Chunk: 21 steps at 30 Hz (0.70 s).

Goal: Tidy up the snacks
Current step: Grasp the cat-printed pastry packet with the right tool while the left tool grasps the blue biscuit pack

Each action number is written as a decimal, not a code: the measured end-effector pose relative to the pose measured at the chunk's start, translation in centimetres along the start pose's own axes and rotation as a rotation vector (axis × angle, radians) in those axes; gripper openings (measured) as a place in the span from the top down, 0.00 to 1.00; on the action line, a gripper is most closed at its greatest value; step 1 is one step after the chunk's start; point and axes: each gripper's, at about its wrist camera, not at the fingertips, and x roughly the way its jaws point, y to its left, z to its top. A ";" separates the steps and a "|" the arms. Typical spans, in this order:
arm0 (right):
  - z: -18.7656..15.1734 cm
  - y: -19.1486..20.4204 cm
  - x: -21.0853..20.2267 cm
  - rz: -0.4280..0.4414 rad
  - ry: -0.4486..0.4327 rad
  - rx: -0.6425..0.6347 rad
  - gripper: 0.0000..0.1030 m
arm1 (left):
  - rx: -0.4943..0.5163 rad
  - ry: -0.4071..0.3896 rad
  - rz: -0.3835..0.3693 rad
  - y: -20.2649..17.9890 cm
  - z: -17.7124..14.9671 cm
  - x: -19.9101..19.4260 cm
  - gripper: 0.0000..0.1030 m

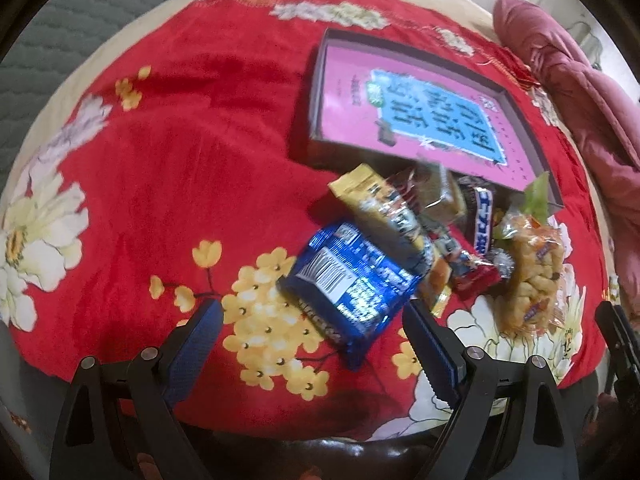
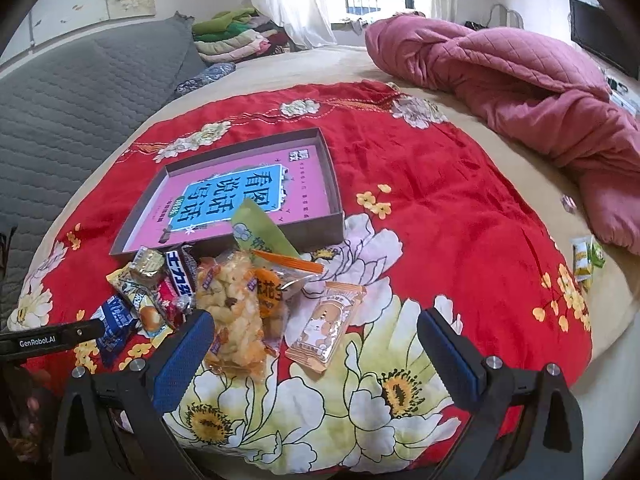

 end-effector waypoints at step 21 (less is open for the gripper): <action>-0.6 -1.7 5.6 -0.083 0.182 0.055 0.11 | -0.067 0.064 -0.080 -0.2 0.8 3.2 0.11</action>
